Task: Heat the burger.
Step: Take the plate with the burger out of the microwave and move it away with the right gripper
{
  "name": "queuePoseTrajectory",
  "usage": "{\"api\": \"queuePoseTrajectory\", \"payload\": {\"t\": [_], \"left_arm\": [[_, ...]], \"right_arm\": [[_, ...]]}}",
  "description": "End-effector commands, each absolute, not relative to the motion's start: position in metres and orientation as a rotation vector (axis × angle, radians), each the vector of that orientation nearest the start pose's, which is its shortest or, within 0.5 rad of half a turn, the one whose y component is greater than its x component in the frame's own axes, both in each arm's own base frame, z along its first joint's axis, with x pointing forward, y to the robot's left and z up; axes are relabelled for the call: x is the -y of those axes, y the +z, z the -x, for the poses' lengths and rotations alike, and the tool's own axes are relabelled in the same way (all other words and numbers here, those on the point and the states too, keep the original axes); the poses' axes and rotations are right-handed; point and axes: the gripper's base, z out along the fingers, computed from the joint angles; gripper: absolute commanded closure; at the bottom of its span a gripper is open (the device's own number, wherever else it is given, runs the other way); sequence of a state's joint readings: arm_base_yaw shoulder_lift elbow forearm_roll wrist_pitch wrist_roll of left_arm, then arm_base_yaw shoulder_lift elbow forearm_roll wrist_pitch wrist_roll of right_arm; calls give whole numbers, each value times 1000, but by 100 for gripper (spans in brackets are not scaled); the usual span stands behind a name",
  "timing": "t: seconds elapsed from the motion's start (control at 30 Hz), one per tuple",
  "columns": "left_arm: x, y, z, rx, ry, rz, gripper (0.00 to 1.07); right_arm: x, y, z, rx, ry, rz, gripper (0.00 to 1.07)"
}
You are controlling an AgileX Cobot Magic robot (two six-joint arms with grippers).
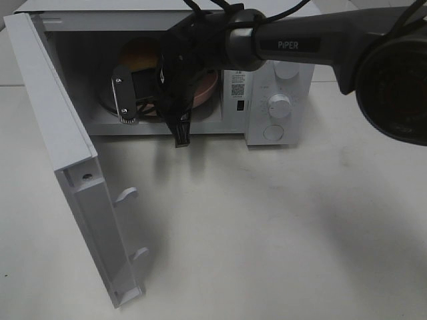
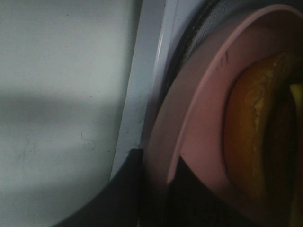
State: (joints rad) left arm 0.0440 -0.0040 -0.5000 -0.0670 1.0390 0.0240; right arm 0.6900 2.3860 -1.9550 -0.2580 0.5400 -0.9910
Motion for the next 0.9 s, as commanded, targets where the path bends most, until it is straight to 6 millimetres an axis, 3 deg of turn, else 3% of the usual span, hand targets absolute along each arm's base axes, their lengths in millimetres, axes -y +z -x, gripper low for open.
{"api": "queuePoseTrajectory", "payload": {"t": [0.03,0.23,0.9], "left_arm": [[6,278,7,-2000,-44,27,7],[6,278,7,-2000,-44,27,7],[6,278,7,-2000,-44,27,7]], "right_arm": [[-323,157,-410,-1477,-397,2053,107],[-311,164,-393,-1330,-434,2141,107],[-281,196,-351,-1053,-519,2147,107]]}}
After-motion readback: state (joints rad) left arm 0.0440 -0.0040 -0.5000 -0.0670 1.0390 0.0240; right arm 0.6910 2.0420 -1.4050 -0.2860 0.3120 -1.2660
